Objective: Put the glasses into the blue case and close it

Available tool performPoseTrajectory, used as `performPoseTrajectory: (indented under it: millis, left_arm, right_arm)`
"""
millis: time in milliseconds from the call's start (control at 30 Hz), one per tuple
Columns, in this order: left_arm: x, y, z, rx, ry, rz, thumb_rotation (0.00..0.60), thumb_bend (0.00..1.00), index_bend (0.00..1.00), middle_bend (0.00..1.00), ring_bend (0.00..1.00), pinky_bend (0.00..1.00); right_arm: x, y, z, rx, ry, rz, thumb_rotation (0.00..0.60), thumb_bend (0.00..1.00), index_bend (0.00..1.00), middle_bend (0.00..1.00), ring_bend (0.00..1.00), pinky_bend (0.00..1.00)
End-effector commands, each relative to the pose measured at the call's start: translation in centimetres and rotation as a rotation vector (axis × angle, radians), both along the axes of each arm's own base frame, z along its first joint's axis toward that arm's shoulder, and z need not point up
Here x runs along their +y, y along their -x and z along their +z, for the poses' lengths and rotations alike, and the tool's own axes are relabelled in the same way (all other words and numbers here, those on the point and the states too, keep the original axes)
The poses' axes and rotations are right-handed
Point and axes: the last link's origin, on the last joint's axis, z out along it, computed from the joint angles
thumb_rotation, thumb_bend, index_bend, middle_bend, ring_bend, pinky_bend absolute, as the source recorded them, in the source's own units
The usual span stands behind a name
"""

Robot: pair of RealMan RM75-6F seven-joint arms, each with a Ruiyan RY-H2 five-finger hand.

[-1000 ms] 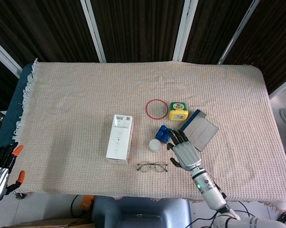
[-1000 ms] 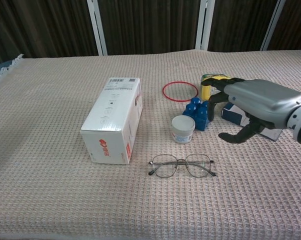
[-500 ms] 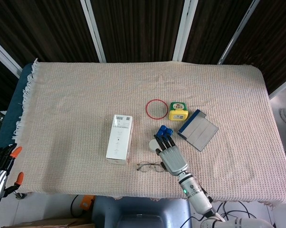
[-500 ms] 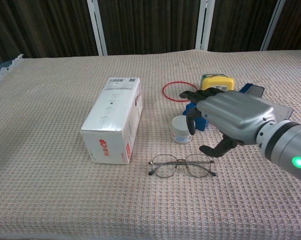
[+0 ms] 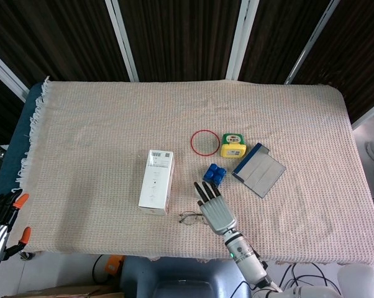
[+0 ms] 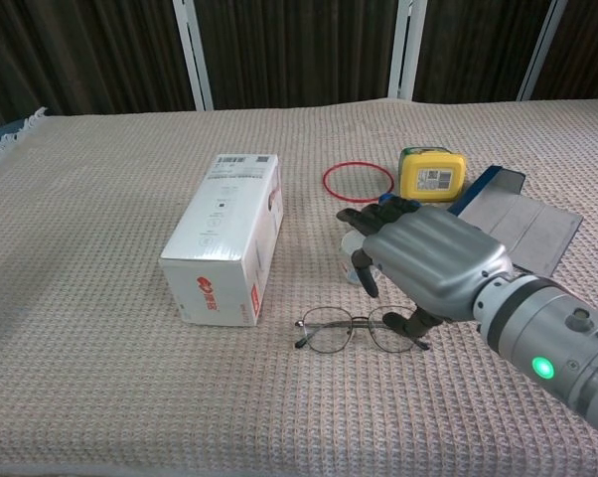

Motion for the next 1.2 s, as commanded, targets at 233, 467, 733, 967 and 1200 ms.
performPoseTrajectory:
  millis: [233, 467, 733, 967, 1200]
  left_arm:
    - [-0.1, 0.0, 0.1, 0.0, -0.002, -0.002, 0.6, 0.45, 0.0, 0.0, 0.0, 0.04]
    - [-0.1, 0.0, 0.0, 0.002, 0.0, -0.002, 0.6, 0.45, 0.0, 0.0, 0.0, 0.04]
    - [-0.1, 0.0, -0.1, 0.007, 0.0, -0.001, 0.6, 0.45, 0.0, 0.0, 0.0, 0.04]
    - [-0.2, 0.0, 0.1, 0.003, -0.004, -0.002, 0.6, 0.45, 0.0, 0.0, 0.0, 0.04]
    - [-0.2, 0.0, 0.1, 0.0, -0.005, -0.002, 0.6, 0.45, 0.0, 0.0, 0.0, 0.04]
  right_arm:
    - [0.1, -0.3, -0.8, 0.019, -0.008, 0.0, 0.6, 0.45, 0.64, 0.11, 0.0, 0.0]
    - [0.0, -0.2, -1.0, 0.044, -0.018, 0.002, 0.6, 0.45, 0.64, 0.11, 0.0, 0.0]
    - [-0.1, -0.3, -1.2, 0.049, -0.023, 0.0, 0.6, 0.45, 0.64, 0.11, 0.0, 0.0]
    - [-0.1, -0.4, -1.5, 0.058, -0.026, -0.002, 0.6, 0.45, 0.65, 0.11, 0.0, 0.0]
    - [-0.3, -0.8, -1.8, 0.045, -0.032, -0.01, 0.6, 0.45, 0.64, 0.11, 0.0, 0.0]
